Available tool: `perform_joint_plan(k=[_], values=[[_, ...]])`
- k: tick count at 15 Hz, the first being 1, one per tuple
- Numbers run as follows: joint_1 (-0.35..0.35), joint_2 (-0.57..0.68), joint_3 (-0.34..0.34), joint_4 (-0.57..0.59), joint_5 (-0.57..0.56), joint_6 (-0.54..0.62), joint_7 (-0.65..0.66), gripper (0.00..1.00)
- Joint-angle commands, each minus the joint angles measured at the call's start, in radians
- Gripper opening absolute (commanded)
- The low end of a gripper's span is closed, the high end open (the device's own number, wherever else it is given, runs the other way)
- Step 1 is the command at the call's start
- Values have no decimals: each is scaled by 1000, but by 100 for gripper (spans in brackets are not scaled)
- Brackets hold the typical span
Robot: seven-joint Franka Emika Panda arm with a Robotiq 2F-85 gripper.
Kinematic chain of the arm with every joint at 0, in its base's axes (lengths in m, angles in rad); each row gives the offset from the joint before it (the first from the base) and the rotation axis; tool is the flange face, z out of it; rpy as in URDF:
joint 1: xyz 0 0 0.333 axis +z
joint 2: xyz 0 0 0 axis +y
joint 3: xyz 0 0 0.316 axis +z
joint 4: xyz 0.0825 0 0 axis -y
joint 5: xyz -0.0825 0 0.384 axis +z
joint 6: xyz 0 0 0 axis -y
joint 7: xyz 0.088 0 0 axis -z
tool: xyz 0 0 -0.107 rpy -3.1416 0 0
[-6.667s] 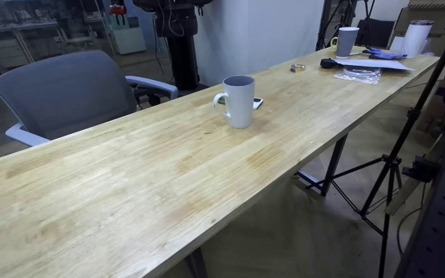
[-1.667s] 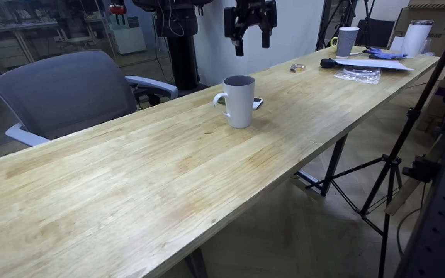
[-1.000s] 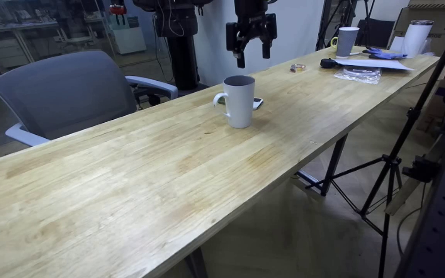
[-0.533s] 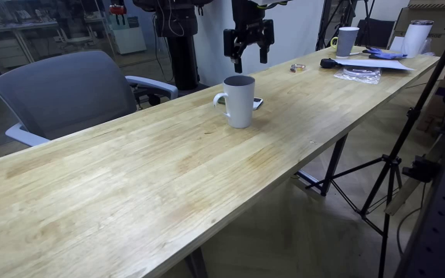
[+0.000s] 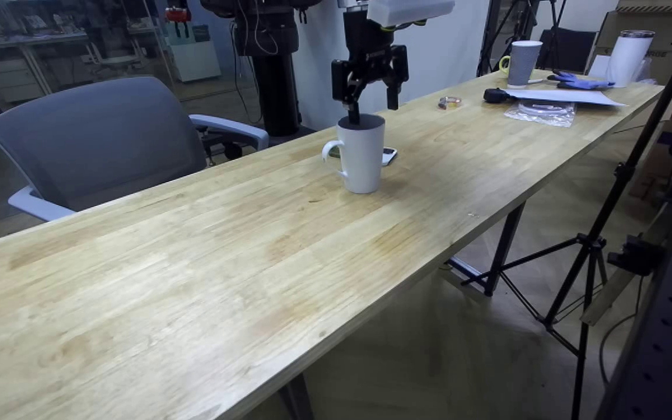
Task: Move the mug forward
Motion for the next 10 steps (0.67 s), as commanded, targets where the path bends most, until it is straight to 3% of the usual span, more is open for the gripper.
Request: perform_joint_plan(k=[1,10], values=[[-7,35,13,29,7,6,32,100],[-8,77,13,53,10,5,31,100]])
